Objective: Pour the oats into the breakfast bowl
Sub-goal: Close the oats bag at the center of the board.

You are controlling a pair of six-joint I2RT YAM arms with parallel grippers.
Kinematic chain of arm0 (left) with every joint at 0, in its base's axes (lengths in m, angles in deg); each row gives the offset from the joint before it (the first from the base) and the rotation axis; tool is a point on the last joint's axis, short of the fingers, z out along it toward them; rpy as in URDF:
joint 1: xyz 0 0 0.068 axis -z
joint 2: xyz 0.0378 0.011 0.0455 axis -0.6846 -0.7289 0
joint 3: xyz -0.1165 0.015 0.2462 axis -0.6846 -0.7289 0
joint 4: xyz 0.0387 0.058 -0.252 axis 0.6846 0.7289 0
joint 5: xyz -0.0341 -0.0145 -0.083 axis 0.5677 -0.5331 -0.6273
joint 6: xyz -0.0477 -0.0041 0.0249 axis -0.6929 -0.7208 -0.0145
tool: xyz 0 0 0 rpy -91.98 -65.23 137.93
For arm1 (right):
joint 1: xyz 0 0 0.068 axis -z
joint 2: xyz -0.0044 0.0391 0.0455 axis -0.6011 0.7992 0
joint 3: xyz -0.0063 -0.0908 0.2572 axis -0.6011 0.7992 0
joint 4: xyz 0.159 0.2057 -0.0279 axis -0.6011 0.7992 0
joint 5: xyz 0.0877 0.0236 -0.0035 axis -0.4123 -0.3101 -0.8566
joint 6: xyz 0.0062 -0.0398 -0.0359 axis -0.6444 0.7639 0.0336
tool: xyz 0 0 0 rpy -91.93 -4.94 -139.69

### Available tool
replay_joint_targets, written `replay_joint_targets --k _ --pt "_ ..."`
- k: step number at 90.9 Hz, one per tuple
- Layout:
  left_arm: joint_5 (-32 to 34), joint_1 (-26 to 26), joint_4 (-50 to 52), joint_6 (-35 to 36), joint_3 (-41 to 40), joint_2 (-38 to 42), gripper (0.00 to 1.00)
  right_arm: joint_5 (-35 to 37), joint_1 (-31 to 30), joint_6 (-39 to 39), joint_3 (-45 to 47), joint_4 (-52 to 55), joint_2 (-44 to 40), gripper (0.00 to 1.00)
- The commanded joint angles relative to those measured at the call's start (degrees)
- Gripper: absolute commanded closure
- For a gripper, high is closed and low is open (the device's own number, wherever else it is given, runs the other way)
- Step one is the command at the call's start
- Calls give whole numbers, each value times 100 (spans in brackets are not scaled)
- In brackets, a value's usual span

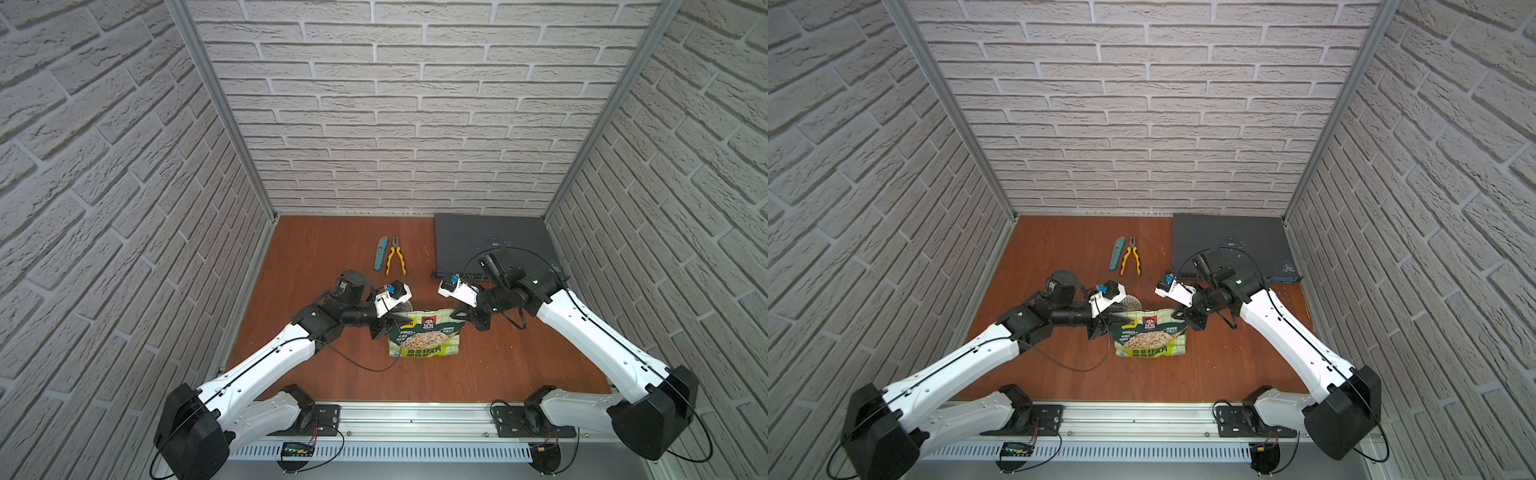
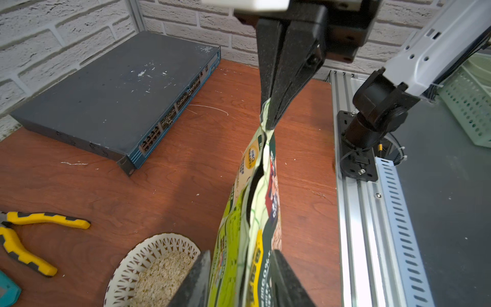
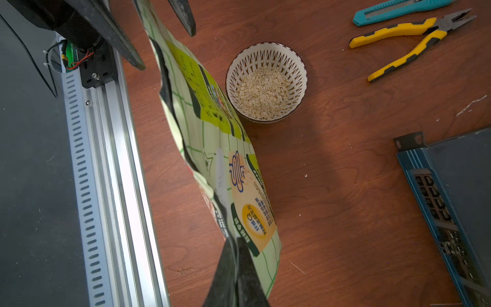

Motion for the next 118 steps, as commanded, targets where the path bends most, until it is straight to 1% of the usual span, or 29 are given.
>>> replay_joint_targets --k 1,6,10,17,19,26,31,35,36,38,45,55,69,72,74,79,81,92,94,97,99,103,112,118 --pt "265 26 -166 -94 -166 116 57 296 -93 60 -154 5 -108 97" --pt "308 17 -164 -96 -197 123 57 341 -129 70 -153 -41 -134 96" --pt "319 23 -166 -91 -204 125 62 382 -161 69 -153 -74 -141 96" --pt "309 17 -200 -87 -204 128 81 394 -216 63 -168 -117 -143 93" --pt "301 18 -210 -87 -200 132 85 384 -238 60 -174 -126 -141 93" --pt "272 23 -274 -79 -204 164 94 351 -312 74 -216 -138 -111 90" --pt "246 24 -315 -78 -209 194 100 285 -358 75 -254 -138 -79 82" --pt "216 22 -364 -71 -215 237 100 221 -408 87 -290 -136 -43 79" --pt "207 19 -379 -70 -223 248 100 204 -417 87 -300 -137 -33 76" --pt "190 12 -411 -70 -229 270 100 172 -435 90 -319 -144 -21 74" --pt "164 9 -564 -74 -288 351 100 94 -538 115 -378 -181 61 69" --pt "164 10 -789 -74 -391 459 100 82 -659 154 -452 -199 220 68" --pt "156 -2 -1017 -78 -513 571 100 240 -748 206 -512 -147 439 68" --pt "159 -2 -1047 -78 -538 595 100 293 -770 250 -533 -114 465 70" --pt "160 -2 -1070 -78 -556 607 100 324 -776 278 -549 -90 482 74" --pt "176 -2 -1136 -78 -606 631 100 378 -799 367 -608 15 500 91" --pt "178 -4 -1158 -78 -626 647 100 396 -801 387 -636 45 501 95" --pt "237 -26 -1298 -102 -749 702 100 416 -843 440 -680 75 401 97" --pt "248 -21 -1321 -108 -773 710 100 414 -854 433 -669 40 384 94" --pt "259 -27 -1348 -111 -783 723 100 407 -868 406 -645 -34 360 85" --pt "260 -28 -1358 -110 -791 731 100 401 -877 388 -618 -90 344 81" --pt "265 -27 -1377 -121 -810 745 100 345 -905 382 -574 -185 338 76" --pt "253 -27 -1397 -135 -812 745 100 251 -991 336 -554 -346 420 73" --pt "252 -27 -1408 -131 -819 745 100 219 -1066 302 -590 -434 514 73"
